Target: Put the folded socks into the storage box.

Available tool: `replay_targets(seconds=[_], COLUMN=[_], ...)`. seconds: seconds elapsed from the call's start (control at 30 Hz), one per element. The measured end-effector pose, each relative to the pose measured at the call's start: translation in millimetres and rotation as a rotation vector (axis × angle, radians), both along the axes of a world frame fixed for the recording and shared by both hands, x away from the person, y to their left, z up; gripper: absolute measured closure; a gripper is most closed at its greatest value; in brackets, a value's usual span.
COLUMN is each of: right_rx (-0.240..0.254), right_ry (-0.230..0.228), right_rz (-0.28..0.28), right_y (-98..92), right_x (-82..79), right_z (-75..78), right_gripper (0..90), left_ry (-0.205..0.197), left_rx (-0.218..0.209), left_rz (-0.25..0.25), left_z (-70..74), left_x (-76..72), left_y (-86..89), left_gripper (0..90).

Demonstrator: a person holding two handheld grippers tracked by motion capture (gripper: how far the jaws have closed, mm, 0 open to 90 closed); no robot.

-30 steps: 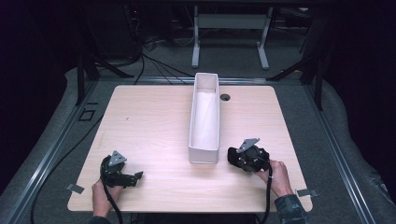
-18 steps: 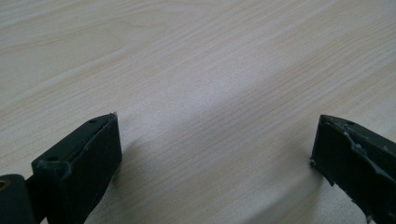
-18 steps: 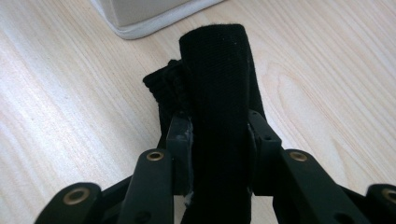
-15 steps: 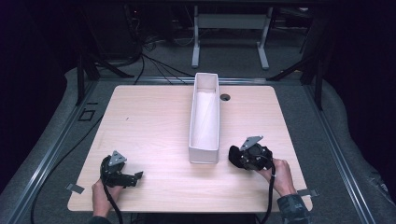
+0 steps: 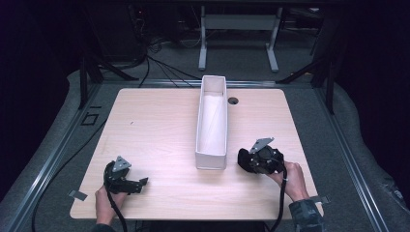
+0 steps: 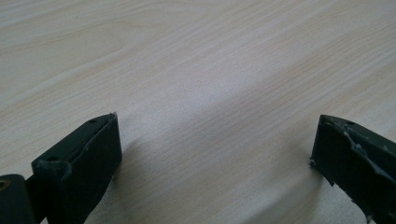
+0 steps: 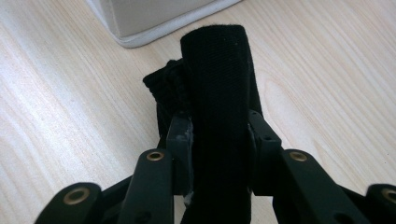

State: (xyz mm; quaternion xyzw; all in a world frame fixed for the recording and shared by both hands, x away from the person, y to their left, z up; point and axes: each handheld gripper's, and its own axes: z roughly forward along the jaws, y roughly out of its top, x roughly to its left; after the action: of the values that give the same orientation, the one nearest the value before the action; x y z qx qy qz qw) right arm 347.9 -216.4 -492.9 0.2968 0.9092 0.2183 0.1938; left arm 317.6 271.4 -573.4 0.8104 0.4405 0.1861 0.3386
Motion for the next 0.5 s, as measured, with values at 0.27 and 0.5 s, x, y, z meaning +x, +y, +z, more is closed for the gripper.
replay_targets(seconds=[0.27,0.5], right_rx=[0.002,0.015], right_ry=[0.003,0.000], right_rz=[-0.010,0.002], right_y=[-0.8,-2.2], right_x=[1.0,3.4], right_z=[6.8,16.3], right_gripper=[67.6,67.6], left_ry=[0.000,0.000], left_rx=[0.000,0.000], left_rz=[0.000,0.000], left_z=[0.0,0.0], left_x=[0.0,0.0], left_y=[0.0,0.0], left_gripper=[1.6,1.6])
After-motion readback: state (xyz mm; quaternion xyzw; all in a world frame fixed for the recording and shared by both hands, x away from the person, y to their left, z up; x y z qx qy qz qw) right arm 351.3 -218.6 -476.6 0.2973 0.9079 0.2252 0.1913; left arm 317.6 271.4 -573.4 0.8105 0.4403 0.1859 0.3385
